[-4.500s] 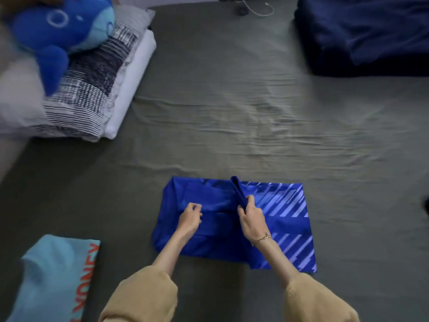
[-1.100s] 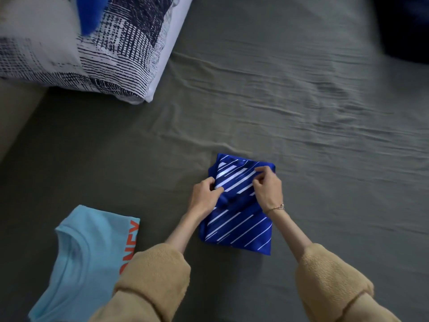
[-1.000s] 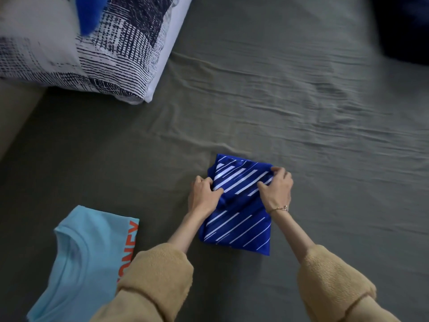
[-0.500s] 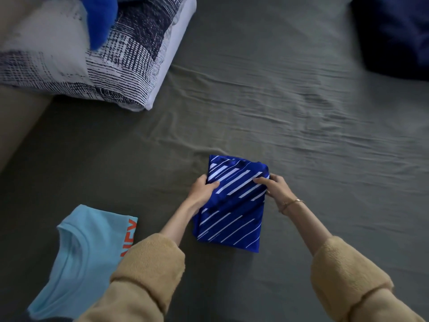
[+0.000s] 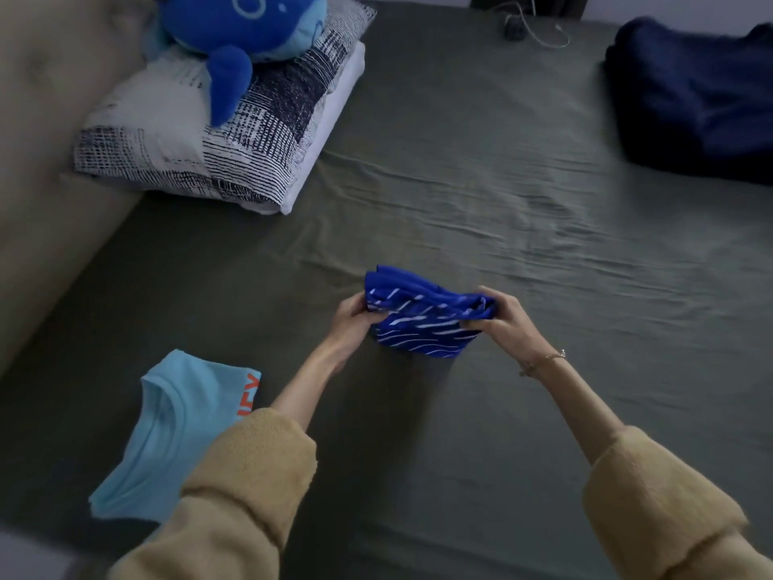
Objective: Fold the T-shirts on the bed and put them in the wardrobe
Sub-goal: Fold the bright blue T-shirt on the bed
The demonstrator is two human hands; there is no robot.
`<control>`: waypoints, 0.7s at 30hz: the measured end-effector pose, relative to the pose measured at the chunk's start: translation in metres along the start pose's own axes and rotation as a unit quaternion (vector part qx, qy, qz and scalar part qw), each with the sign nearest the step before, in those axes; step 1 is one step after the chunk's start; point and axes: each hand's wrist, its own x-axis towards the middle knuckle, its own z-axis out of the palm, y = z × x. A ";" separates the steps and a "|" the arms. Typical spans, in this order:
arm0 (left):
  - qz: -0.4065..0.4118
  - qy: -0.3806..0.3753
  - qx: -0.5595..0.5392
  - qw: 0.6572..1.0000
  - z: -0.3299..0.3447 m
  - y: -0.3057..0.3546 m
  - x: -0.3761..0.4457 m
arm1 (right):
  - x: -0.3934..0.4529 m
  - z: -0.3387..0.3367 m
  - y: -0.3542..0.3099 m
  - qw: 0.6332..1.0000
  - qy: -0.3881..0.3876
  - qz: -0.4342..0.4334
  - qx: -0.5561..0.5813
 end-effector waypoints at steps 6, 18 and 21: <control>0.009 0.021 0.036 0.999 0.002 -0.036 -0.070 | -0.065 0.024 0.033 0.987 -0.113 -0.001 -0.117; -0.242 0.136 0.057 0.959 0.009 -0.144 -0.110 | -0.138 0.083 0.103 0.950 -0.216 0.075 -0.213; -0.265 0.138 0.091 0.950 0.013 -0.145 -0.105 | -0.130 0.083 0.105 0.966 -0.041 0.128 -0.219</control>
